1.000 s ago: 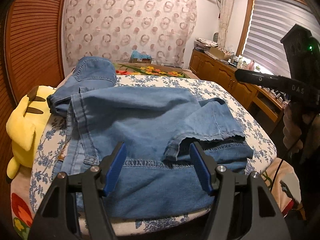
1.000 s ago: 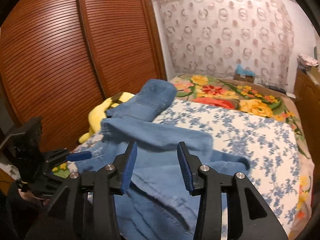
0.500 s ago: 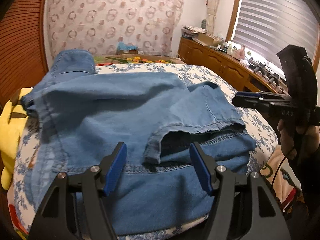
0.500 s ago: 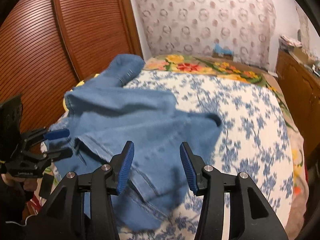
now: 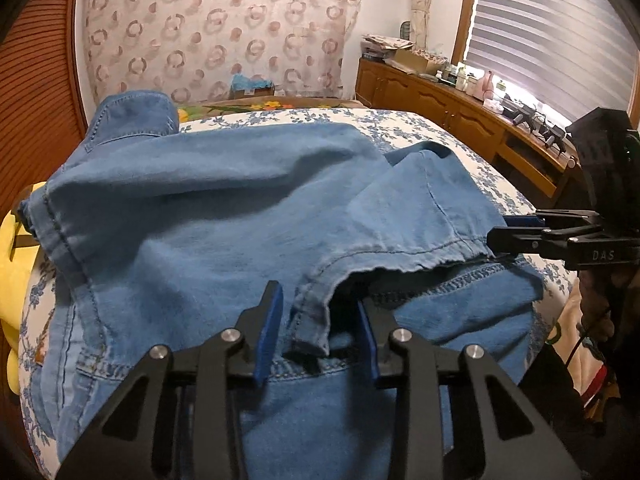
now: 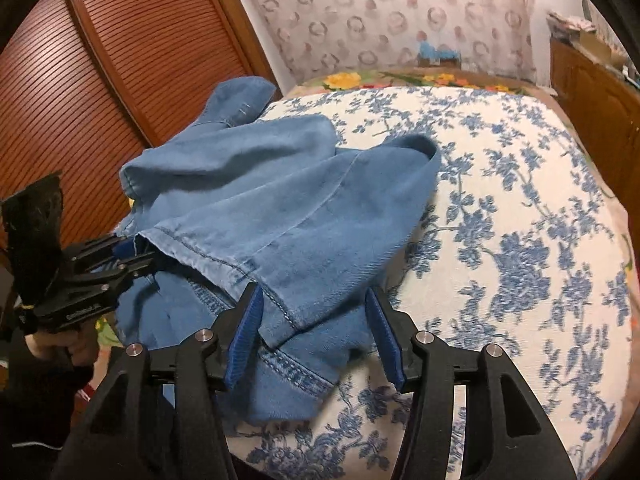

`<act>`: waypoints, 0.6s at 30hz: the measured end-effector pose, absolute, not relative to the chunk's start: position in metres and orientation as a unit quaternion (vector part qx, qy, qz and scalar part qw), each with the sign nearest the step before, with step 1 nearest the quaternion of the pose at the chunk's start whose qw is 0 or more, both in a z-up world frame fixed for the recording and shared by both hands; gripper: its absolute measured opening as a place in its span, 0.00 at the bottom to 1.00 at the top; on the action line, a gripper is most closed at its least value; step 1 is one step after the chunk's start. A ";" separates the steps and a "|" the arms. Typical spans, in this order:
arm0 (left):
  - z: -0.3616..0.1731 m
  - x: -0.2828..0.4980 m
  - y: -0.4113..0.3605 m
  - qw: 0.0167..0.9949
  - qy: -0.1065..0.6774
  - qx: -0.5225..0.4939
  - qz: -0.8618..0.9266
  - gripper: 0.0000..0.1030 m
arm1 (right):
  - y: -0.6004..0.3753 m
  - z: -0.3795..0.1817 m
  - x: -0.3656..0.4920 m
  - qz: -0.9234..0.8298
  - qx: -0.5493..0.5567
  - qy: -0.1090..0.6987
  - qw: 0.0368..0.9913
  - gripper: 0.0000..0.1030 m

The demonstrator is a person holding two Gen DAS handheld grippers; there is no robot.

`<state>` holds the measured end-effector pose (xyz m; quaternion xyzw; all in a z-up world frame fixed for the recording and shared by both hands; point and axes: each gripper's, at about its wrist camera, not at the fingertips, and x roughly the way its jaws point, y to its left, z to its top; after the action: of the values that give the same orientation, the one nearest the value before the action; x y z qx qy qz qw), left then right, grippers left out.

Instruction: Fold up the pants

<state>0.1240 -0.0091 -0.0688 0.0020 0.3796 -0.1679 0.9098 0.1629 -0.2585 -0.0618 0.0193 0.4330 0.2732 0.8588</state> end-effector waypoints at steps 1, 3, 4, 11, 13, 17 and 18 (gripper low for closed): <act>-0.068 0.124 -0.010 0.910 0.378 0.003 -0.168 0.27 | -0.258 -0.062 0.164 0.275 0.021 0.432 0.859 0.52; -0.067 0.124 -0.010 0.912 0.376 0.003 -0.166 0.12 | -0.258 -0.060 0.168 0.281 0.028 0.430 0.858 0.44; -0.066 0.123 -0.008 0.912 0.378 0.001 -0.163 0.11 | -0.258 -0.058 0.170 0.284 0.030 0.426 0.858 0.37; -0.015 0.095 -0.022 0.923 0.327 0.010 -0.203 0.09 | -0.259 -0.009 0.176 0.301 0.013 0.359 0.883 0.04; 0.002 0.088 -0.024 0.926 0.311 0.009 -0.213 0.08 | -0.258 0.009 0.177 0.306 0.004 0.342 0.889 0.03; 0.038 0.074 -0.019 0.930 0.284 -0.008 -0.234 0.07 | -0.255 0.049 0.178 0.317 -0.005 0.303 0.899 0.02; 0.049 0.070 -0.018 0.930 0.276 -0.014 -0.241 0.07 | -0.254 0.061 0.179 0.320 -0.007 0.292 0.901 0.02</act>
<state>0.0697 -0.0180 0.0490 -0.0143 0.2760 -0.2409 0.9304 0.1793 -0.2539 0.0606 -0.0069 0.2921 0.3201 0.9012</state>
